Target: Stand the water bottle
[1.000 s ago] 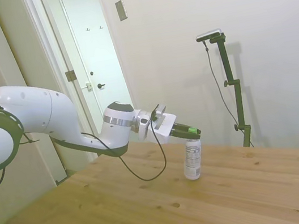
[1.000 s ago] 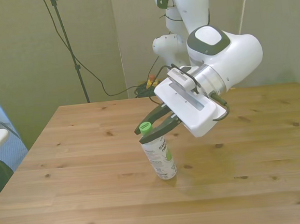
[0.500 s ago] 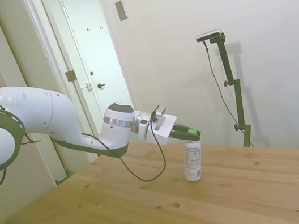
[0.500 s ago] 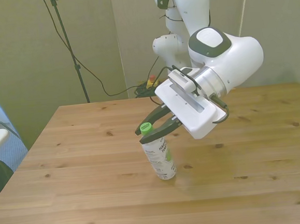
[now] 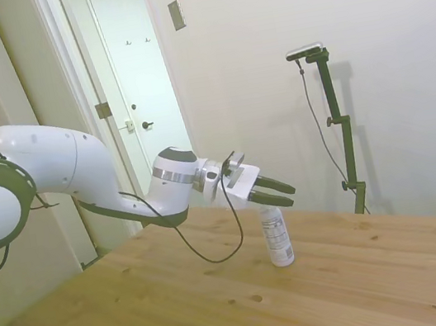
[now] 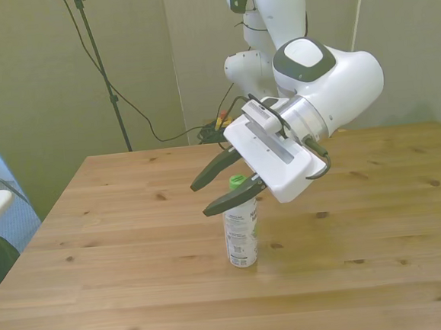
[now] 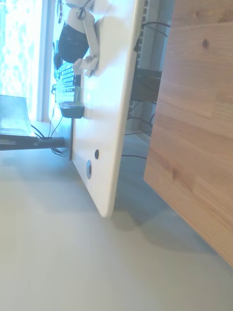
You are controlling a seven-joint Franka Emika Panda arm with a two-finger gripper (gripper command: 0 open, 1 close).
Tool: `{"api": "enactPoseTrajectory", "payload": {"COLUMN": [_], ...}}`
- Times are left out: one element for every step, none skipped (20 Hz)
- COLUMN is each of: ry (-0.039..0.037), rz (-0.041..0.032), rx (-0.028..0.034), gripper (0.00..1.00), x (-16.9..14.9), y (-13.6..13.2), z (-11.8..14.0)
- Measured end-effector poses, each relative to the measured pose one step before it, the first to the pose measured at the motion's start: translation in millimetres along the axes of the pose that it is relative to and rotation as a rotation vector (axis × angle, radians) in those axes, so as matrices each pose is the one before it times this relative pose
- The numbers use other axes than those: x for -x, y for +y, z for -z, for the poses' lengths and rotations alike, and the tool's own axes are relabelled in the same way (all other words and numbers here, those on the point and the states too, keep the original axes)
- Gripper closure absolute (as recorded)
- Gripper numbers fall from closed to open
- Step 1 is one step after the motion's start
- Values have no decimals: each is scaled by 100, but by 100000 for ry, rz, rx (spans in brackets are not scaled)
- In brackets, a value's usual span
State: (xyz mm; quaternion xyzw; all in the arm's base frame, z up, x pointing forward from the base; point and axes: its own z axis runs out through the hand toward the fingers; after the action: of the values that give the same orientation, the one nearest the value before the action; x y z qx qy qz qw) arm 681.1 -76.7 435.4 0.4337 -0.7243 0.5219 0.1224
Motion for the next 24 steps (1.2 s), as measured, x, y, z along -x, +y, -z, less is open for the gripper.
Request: {"api": "enactPoseTrajectory", "payload": {"ry": [-2294,-3057,-3649,-4049,-4037,-4195,-4364,-4164,-4240,-4344,-4357,-4335,-4317,-4159,-4106,-4119,-3993,-4056,-3786,-3665,-3525,-3660,-3493,-3375], "rz": [947,1294,1575,1757,1616,1577,1870,2104,2236,2189,2113,2138,2302,2535,2785,2914,3106,3285,3477,3651,3528,3652,3579,3497], "rx": [1378,1457,1288,1137,999,1118,990,779,712,699,847,872,998,1147,1178,884,661,540,875,1161,1303,1242,1351,1274], "gripper": [0,0,0,0,0,0,0,0,0,0,0,0,0,0,0,0,0,0,0,0,0,0,0,0], "x": [-337,-475,-608,-714,-805,-885,-840,-744,-588,-399,-218,-66,14,139,234,351,495,599,627,684,689,660,695,692], "y": [-88,-127,-105,-43,13,87,181,280,409,461,502,514,539,563,562,570,561,520,571,565,557,502,474,471], "z": [137,250,322,356,475,548,595,675,725,646,624,539,486,495,515,588,608,581,442,220,48,-45,-175,-200]}}
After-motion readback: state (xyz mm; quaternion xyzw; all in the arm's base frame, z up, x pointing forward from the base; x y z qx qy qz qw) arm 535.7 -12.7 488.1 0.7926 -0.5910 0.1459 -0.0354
